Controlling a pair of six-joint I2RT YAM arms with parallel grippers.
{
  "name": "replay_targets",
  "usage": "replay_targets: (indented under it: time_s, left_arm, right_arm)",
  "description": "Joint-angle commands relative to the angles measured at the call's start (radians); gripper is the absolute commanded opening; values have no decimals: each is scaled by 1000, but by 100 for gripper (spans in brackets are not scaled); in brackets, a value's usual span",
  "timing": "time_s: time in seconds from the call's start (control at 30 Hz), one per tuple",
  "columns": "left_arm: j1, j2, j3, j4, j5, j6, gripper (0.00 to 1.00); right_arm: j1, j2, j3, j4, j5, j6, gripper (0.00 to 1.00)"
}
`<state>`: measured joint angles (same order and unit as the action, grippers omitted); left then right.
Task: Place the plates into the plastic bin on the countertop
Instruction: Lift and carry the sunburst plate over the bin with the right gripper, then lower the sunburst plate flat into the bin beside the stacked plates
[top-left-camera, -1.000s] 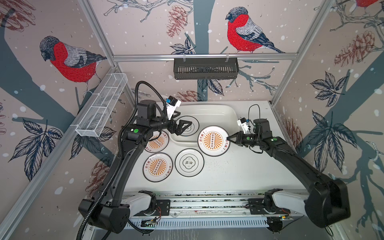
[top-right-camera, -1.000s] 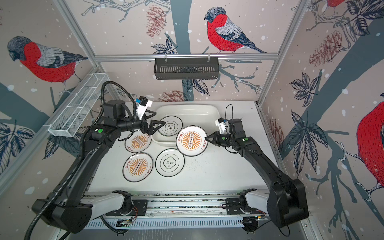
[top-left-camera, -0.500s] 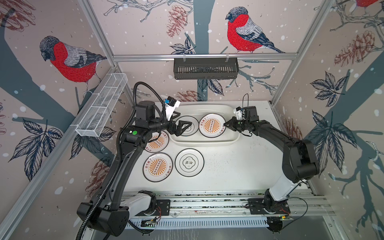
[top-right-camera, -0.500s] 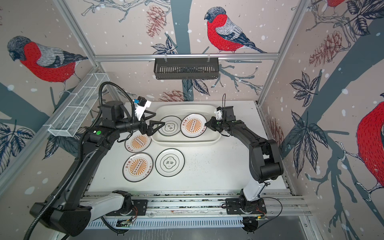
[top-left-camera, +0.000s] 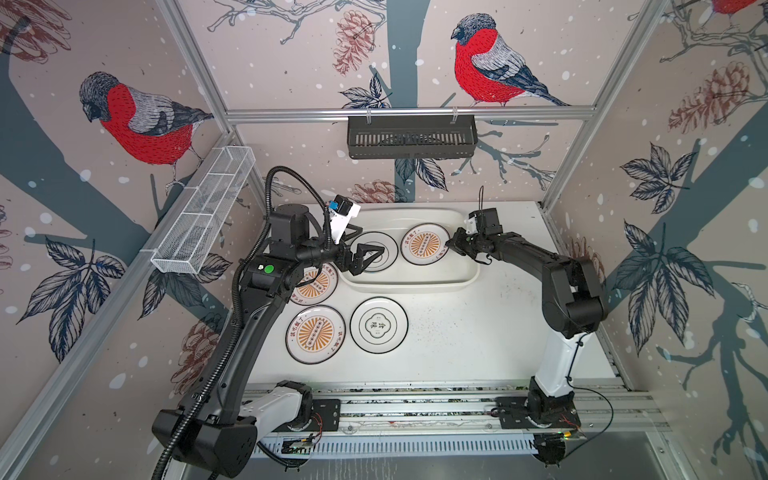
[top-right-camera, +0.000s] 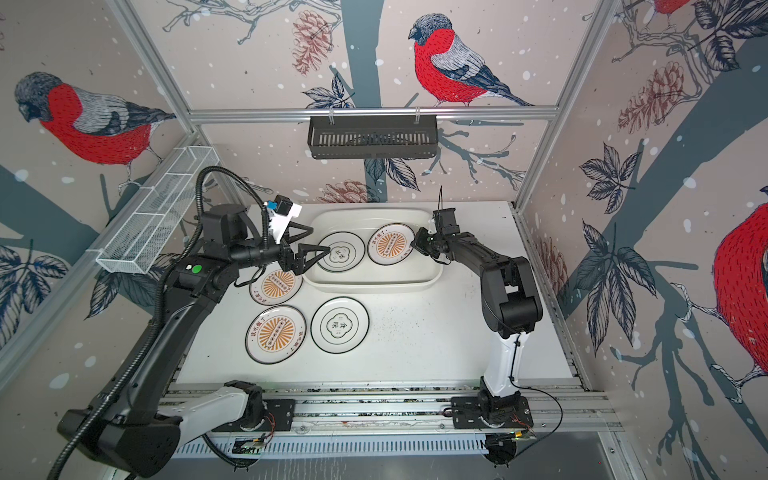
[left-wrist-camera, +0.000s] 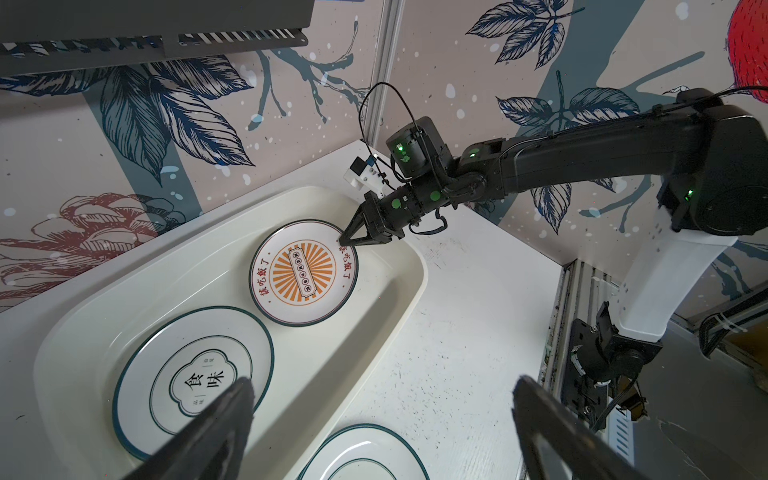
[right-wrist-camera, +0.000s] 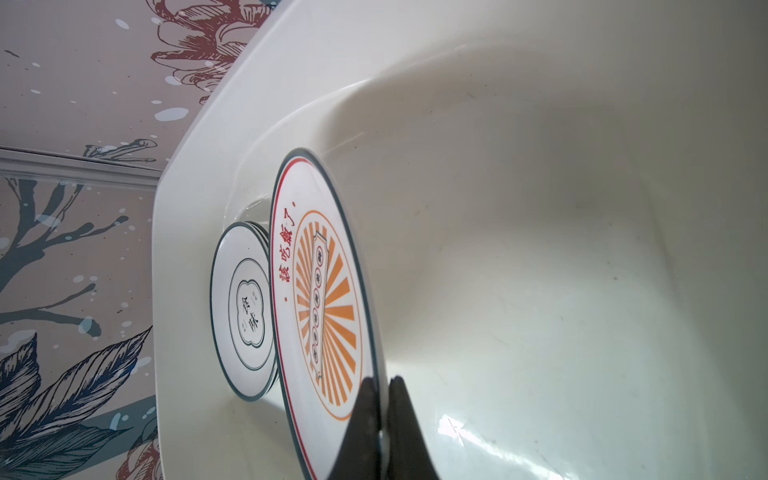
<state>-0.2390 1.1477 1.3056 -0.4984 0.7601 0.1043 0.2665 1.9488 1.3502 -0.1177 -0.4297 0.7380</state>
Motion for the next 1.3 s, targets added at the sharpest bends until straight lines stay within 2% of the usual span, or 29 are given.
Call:
replay_targets:
  time_s: [0.0, 0.53, 1.27]
  left_arm:
    - [0, -6, -6, 29, 26, -6, 96]
    - [0, -3, -17, 46, 44, -16, 96]
    - [0, -1, -25, 58, 54, -23, 96]
  right_arm:
    - [-1, 19, 10, 37, 27, 31, 0]
    - [-11, 67, 26, 5, 96, 20, 1]
    - [-26, 83, 14, -17, 129, 10, 13]
